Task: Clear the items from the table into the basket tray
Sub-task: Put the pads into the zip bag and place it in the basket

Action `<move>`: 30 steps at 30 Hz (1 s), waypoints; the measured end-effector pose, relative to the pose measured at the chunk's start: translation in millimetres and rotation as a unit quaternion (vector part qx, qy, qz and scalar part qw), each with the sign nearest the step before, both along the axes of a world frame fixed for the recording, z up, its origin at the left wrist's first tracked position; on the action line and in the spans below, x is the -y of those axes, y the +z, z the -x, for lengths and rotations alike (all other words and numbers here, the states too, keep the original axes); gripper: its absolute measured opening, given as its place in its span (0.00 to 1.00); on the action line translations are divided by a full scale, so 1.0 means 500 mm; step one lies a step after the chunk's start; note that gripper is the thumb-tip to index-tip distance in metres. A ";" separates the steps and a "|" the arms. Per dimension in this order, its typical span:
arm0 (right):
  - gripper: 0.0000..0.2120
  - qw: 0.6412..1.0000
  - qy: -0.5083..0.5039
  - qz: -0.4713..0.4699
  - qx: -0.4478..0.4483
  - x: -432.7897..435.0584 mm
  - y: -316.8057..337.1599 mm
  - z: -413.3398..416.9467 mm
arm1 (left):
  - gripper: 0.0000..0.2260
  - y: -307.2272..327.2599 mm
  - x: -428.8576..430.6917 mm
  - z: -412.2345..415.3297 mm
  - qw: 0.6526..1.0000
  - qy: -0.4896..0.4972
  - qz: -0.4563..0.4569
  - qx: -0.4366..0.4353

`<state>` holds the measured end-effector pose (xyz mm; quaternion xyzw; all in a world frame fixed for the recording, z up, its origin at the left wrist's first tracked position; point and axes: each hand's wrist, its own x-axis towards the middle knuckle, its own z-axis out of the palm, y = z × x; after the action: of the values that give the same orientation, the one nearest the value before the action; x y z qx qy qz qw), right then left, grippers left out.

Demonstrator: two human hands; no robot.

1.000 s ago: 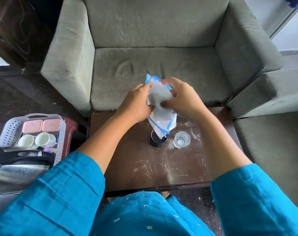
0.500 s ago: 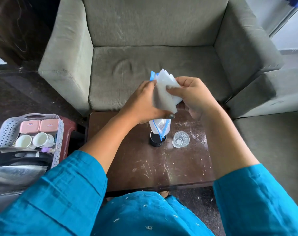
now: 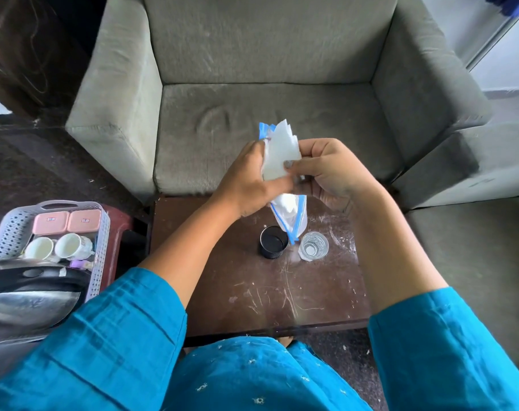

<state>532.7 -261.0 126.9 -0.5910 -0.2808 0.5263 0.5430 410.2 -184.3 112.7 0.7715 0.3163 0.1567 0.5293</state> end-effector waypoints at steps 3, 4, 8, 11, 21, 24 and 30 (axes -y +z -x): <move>0.11 0.998 -0.056 -0.003 0.019 0.005 0.007 -0.014 | 0.23 -0.010 -0.022 0.011 0.998 0.053 0.044 0.012; 0.11 0.997 -0.072 -0.006 0.022 0.010 0.010 -0.023 | 0.23 -0.015 -0.030 0.016 0.997 0.070 0.038 0.005; 0.10 0.991 -0.130 -0.026 0.028 0.031 0.022 -0.057 | 0.23 -0.034 -0.051 0.026 0.990 0.141 0.017 -0.009; 0.11 0.983 -0.178 -0.044 0.030 0.043 0.030 -0.076 | 0.24 -0.043 -0.059 0.026 0.986 0.166 0.010 -0.006; 0.16 0.965 -0.244 -0.096 0.006 0.071 0.034 -0.101 | 0.18 -0.045 -0.064 0.030 0.982 0.189 -0.010 -0.006; 0.13 0.952 -0.266 -0.072 0.130 0.060 0.040 -0.087 | 0.21 -0.043 -0.062 0.026 0.984 0.174 -0.022 -0.023; 0.16 0.943 -0.182 -0.073 0.267 0.012 0.054 -0.030 | 0.20 -0.032 -0.054 0.009 0.983 0.160 -0.070 -0.064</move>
<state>547.9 -266.8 153.8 -0.7100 -0.3408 0.2192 0.5760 405.7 -157.3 96.6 0.7546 0.4568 0.2117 0.4208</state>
